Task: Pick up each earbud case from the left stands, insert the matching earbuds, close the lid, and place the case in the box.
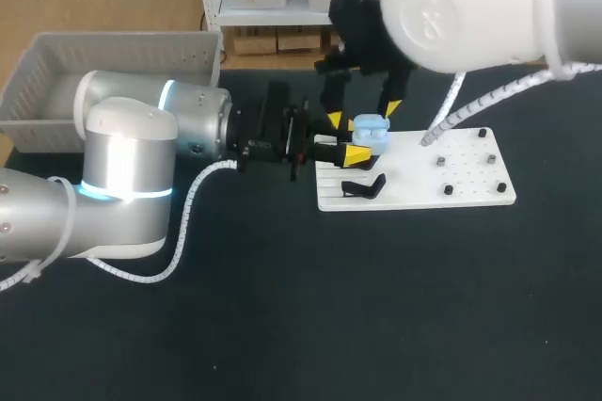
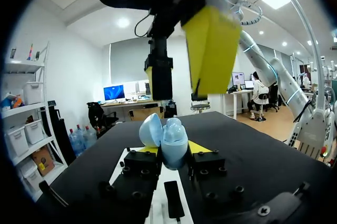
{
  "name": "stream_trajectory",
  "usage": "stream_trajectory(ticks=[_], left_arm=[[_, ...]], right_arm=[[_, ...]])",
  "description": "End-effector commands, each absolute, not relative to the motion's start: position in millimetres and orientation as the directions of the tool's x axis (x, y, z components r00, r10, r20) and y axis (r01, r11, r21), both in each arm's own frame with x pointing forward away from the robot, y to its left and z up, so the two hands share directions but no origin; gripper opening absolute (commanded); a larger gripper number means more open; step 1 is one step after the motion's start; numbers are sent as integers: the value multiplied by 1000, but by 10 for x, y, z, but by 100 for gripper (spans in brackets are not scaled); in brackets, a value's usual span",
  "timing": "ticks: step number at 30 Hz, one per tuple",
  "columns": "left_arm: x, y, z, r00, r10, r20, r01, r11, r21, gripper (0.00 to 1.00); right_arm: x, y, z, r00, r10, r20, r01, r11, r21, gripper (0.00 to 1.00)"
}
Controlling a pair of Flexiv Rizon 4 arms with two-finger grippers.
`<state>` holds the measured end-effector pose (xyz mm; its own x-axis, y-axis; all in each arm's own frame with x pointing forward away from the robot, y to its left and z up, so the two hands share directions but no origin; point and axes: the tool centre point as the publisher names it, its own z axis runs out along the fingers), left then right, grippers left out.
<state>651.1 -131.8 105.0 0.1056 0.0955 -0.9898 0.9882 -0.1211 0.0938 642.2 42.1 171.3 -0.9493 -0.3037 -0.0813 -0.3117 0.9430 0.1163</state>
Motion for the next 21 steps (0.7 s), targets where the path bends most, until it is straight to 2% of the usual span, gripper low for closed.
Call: stream_trajectory(ticks=[1,10,21], left_arm=[[6505,-1317,1042,108,94,-990,988,-119,96,0],[6505,-1317,1042,108,94,-990,988,-119,96,0],[6505,-1317,1042,108,94,-990,988,-119,96,0]], right_arm=[[6480,198,1821,-967,-220,-127,-237,961,140,100],[6888,-113,1799,-991,-36,-130,-58,983,173,100],[6993,-191,1355,-1000,-2,-3,-2,988,154,100]])
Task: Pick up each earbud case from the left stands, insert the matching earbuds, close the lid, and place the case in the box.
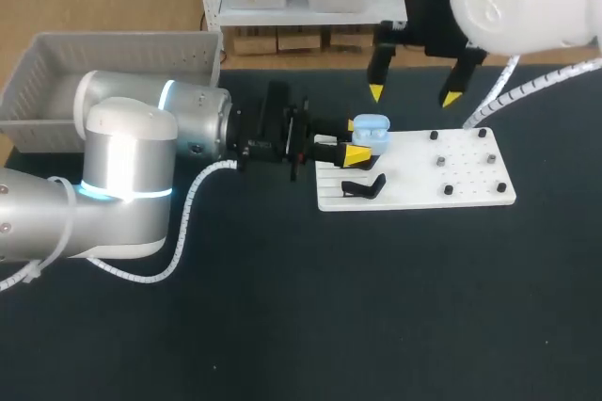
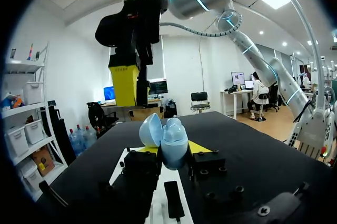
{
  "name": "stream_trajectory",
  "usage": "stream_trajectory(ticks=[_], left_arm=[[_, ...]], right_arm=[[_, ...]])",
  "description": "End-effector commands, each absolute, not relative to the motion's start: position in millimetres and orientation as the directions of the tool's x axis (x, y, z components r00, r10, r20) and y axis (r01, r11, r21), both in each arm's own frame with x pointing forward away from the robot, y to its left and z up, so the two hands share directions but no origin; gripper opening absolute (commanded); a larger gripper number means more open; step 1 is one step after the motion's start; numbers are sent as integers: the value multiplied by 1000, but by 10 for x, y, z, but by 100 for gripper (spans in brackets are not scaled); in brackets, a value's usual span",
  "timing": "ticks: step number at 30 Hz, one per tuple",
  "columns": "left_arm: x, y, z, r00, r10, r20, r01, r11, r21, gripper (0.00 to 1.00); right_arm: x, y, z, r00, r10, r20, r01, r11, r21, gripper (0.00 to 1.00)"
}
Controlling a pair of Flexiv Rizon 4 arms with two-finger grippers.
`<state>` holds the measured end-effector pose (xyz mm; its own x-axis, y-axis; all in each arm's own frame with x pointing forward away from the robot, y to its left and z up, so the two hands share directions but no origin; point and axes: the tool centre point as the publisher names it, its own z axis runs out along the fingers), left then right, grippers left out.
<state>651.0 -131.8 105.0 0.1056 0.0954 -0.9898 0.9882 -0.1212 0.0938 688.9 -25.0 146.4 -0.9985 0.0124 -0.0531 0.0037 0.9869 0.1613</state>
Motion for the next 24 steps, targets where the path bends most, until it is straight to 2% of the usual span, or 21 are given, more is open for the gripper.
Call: stream_trajectory(ticks=[1,16,24], left_arm=[[6505,-1317,1042,108,94,-990,988,-119,96,0],[6505,-1317,1042,108,94,-990,988,-119,96,0],[6505,-1317,1042,108,94,-990,988,-119,96,0]], right_arm=[[6979,-182,1329,-1000,-7,7,-6,988,154,100],[6672,-193,1335,-998,-46,37,-41,989,145,100],[6651,-206,1568,-998,-58,-32,-62,988,144,100]])
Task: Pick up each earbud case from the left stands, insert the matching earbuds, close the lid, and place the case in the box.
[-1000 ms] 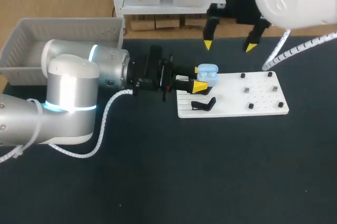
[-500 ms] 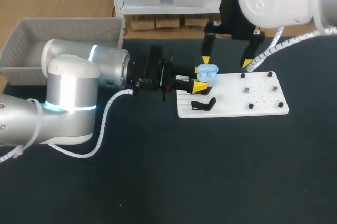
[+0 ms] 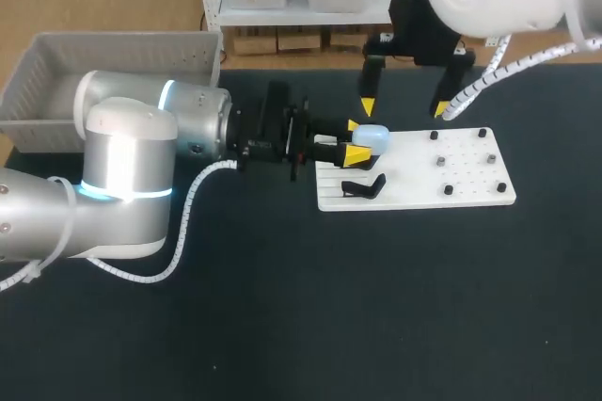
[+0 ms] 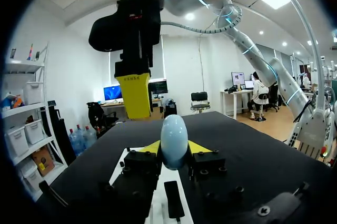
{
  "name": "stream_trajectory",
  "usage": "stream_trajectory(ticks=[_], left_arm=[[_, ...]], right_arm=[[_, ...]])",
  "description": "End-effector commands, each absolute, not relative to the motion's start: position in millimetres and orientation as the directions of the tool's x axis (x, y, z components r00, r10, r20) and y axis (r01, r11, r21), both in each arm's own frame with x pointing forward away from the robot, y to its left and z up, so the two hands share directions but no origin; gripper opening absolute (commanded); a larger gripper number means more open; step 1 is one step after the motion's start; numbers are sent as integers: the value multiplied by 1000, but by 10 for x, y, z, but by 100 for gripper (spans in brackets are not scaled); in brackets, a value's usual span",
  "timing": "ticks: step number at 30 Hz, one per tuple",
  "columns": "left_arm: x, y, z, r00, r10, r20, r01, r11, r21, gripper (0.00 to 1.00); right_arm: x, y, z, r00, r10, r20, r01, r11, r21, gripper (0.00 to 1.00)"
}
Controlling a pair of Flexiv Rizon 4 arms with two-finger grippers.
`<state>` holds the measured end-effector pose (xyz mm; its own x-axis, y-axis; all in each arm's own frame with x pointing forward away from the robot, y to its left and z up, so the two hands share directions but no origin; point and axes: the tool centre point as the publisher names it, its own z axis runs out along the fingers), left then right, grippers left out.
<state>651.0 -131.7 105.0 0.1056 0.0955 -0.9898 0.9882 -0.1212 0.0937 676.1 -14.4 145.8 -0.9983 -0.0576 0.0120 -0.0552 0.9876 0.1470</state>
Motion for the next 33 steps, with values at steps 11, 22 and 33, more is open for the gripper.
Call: stream_trajectory(ticks=[11,22,33], left_arm=[[6505,-1317,1042,108,94,-990,988,-119,96,0],[6445,-587,1563,91,121,-988,994,44,97,0],[6772,522,2006,121,231,-965,931,310,191,0]], right_arm=[[6518,-189,2150,-956,-127,-265,-175,971,165,100],[6233,-388,2437,-937,-150,-314,-222,953,208,100],[6233,-388,2437,-937,-150,-314,-222,953,208,100]])
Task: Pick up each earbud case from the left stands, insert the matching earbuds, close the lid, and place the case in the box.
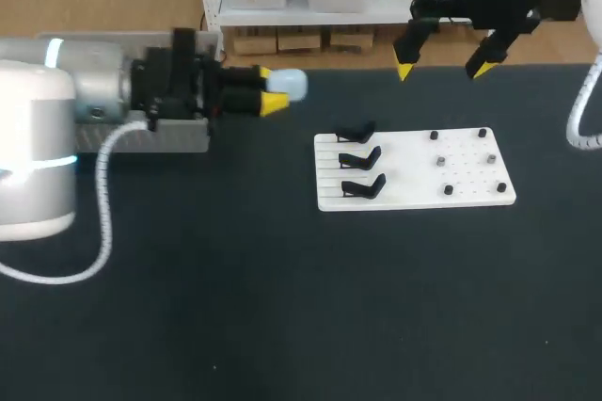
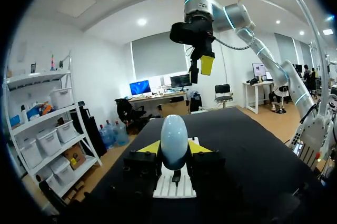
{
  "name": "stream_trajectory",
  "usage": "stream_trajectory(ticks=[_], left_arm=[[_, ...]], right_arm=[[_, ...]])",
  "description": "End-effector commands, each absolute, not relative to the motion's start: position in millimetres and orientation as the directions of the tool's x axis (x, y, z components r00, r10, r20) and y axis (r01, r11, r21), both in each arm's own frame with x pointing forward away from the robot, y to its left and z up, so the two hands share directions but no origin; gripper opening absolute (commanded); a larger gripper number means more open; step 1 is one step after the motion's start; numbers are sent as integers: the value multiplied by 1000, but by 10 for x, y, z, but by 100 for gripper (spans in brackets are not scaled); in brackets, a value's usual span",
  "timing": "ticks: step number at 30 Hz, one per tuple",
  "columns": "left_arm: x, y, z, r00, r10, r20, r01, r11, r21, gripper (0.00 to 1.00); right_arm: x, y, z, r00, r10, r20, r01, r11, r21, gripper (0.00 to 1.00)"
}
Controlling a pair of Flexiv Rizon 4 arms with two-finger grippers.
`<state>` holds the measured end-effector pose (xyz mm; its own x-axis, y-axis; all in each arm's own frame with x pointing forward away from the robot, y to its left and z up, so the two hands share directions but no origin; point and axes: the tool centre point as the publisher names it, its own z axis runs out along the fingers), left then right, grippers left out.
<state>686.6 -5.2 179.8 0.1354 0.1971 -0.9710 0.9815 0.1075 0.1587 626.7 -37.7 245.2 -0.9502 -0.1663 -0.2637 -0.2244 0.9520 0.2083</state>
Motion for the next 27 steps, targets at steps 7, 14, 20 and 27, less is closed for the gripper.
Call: stream_trajectory(ticks=[7,14,20,27], left_arm=[[7293,1141,2045,37,364,-931,903,388,188,0],[7900,1740,1910,-59,451,-890,863,471,182,0],[8333,2124,1728,-127,469,-874,853,502,145,0],[8524,2349,1571,-178,483,-858,847,519,117,0]], right_arm=[[6233,-388,2437,-937,-150,-314,-222,953,208,100],[6233,-388,2437,-937,-150,-314,-222,953,208,100],[6233,-388,2437,-937,-150,-314,-222,953,208,100],[6233,-388,2437,-937,-150,-314,-222,953,208,100]])
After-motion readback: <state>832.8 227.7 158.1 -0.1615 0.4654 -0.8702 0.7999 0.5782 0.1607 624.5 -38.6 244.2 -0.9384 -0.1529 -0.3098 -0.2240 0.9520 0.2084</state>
